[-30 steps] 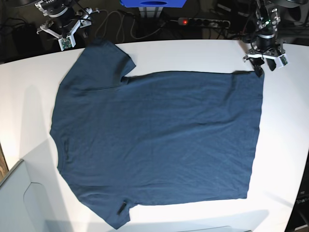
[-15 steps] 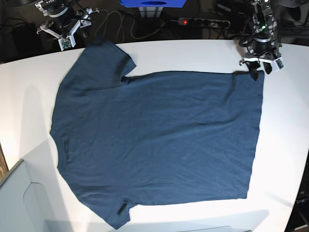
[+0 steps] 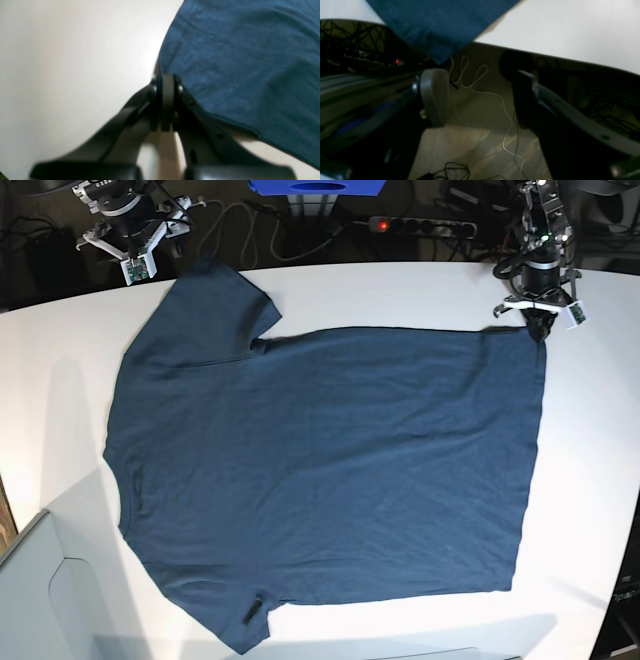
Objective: Fold the T-shirt properly
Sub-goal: 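Move both grippers down to the shirt's shoulder corners and grasp them, then lift the shoulder edge with both grippers and pull it taut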
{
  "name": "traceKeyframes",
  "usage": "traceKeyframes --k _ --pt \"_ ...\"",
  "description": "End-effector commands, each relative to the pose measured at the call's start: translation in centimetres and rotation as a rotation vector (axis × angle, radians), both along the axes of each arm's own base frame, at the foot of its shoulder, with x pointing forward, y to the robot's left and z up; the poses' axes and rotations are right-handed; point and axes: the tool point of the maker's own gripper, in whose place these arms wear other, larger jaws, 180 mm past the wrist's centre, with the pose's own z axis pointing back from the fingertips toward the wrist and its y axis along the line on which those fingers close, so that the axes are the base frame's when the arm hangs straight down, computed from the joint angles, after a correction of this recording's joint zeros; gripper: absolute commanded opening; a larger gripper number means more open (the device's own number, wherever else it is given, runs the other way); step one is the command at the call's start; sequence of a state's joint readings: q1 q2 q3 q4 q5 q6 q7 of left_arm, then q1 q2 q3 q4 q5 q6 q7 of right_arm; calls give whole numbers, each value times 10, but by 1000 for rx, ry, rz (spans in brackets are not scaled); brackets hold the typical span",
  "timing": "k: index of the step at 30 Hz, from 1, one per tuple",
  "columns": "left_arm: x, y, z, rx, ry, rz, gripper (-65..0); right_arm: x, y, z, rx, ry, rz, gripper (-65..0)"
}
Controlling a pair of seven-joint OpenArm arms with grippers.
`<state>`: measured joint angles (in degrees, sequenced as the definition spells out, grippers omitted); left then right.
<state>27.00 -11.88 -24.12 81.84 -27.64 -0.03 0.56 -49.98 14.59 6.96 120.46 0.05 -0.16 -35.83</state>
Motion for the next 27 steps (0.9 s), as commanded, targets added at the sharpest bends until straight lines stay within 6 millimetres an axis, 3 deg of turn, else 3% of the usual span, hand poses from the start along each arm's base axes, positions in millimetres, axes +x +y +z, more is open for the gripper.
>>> traceKeyframes --k 1,13,18,23,27 --pt "0 2 4 11 -5 -8 -650 6 1 6 1 -30 12 -266" --pt "-3 1 2 9 2 -7 -650 43 33 -9 72 -83 68 -266" --pt "-4 1 2 9 4 -7 -650 55 30 -16 65 -90 62 -266" --pt "-4 1 2 10 5 -8 -650 51 22 -37 52 -38 45 -266" --pt "-4 1 2 10 5 -8 -650 50 20 -40 50 -30 42 -271"
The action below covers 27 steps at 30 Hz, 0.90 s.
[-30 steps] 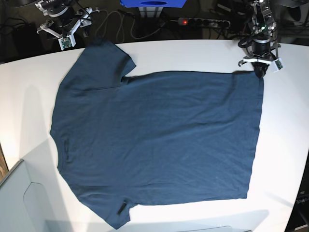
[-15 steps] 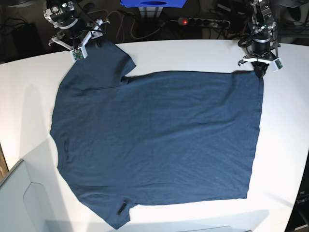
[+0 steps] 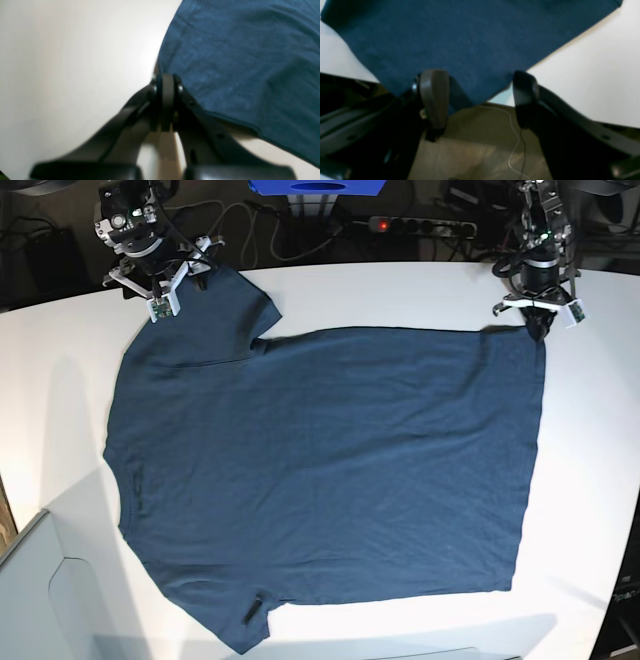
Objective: Fold the T-shirt properly
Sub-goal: 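Lift the shoulder edge with both grippers and pull it taut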
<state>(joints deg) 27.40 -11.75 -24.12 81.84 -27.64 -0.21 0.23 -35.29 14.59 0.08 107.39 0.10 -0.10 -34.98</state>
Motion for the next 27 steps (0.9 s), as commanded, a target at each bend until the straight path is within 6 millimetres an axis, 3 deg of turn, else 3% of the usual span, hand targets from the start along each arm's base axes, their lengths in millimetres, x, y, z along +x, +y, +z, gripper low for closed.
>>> traceKeyframes --k 1,6,15,20,27 --pt "-1 2 3 11 4 -7 -650 1 -2 3 -7 -10 9 -272" --pt "-1 2 3 12 4 -6 -650 -1 -4 -1 -12 2 11 -307" --pt "-1 2 3 12 4 -6 -650 7 -6 2 -18 -16 9 -650" --pt "-2 4 5 17 0 -2 -650 12 -4 10 -15 -43 15 -649" --pt "-12 1 13 32 7 -23 -650 25 -3 51 -89 -160 71 -649"
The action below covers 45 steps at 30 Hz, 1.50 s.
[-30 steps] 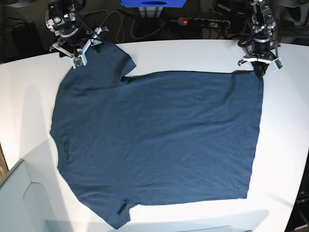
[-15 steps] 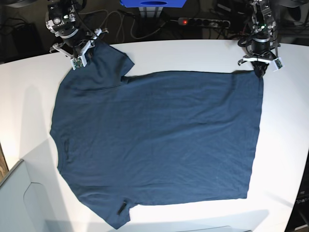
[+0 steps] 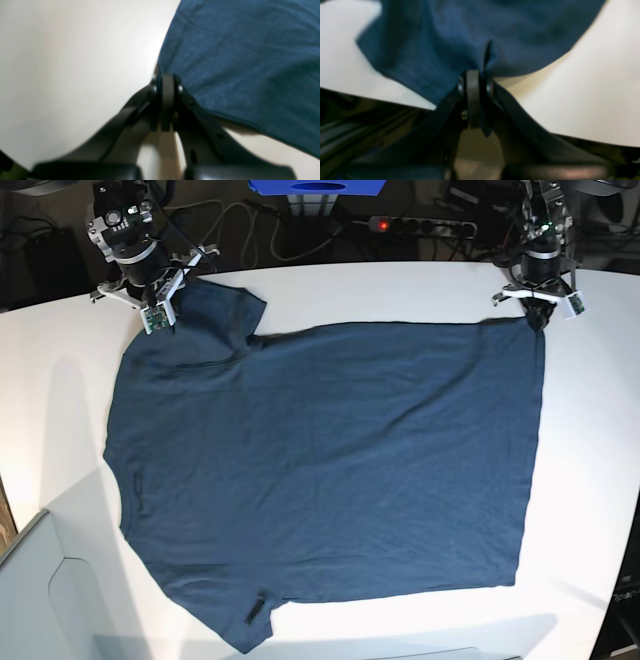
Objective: Fold the T-shirt properly
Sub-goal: 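Lift the shoulder edge with both grippers and pull it taut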
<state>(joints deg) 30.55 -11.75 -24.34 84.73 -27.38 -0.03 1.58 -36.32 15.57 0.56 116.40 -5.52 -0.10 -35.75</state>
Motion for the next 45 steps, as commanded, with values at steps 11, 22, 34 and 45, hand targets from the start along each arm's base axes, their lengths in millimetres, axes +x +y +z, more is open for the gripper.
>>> traceKeyframes --k 11,22,34,45 --pt "-13 2 10 29 3 -18 -650 -18 -24 8 -122 -4 8 -649" --pt "-41 2 5 33 66 -26 -650 -45 -21 0 -117 70 35 -649" --pt "-42 -3 17 46 52 -49 -650 -34 -17 6 -111 39 65 -649" --pt "5 9 39 68 -78 -20 -650 29 -16 32 -117 -129 57 -649"
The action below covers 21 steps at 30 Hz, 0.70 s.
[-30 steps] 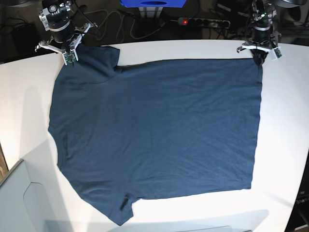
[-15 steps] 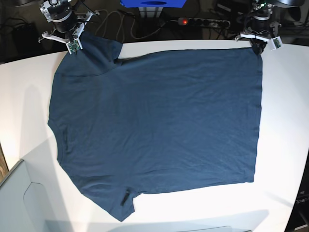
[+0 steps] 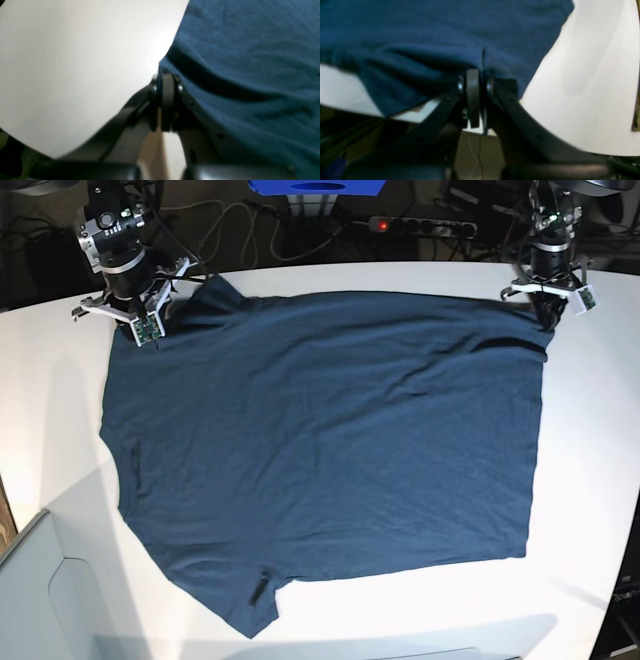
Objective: Fold the T-shirt properly
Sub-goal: 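Lift the shoulder edge with both grippers and pull it taut, then carry the shoulder edge with both grippers over the shirt toward the hem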
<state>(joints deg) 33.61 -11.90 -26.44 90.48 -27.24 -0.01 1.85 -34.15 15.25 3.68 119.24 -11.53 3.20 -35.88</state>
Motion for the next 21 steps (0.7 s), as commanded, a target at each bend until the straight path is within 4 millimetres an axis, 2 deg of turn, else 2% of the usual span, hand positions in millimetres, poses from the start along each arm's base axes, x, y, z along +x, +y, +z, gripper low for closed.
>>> traceKeyframes --k 1,9,15,18,21 --pt "10 4 13 22 -49 -5 -650 12 3 11 2 -51 26 -649" --pt "25 2 20 17 -93 -2 -650 50 1 35 -3 -165 21 -649" --pt "48 -3 44 29 -175 -21 -650 78 0 51 -4 -240 18 -649" --pt "65 -5 60 36 -231 -26 -650 93 -3 54 -6 -264 12 -649" --pt "74 -4 65 35 -258 -24 -650 105 -6 55 -8 -277 3 -649"
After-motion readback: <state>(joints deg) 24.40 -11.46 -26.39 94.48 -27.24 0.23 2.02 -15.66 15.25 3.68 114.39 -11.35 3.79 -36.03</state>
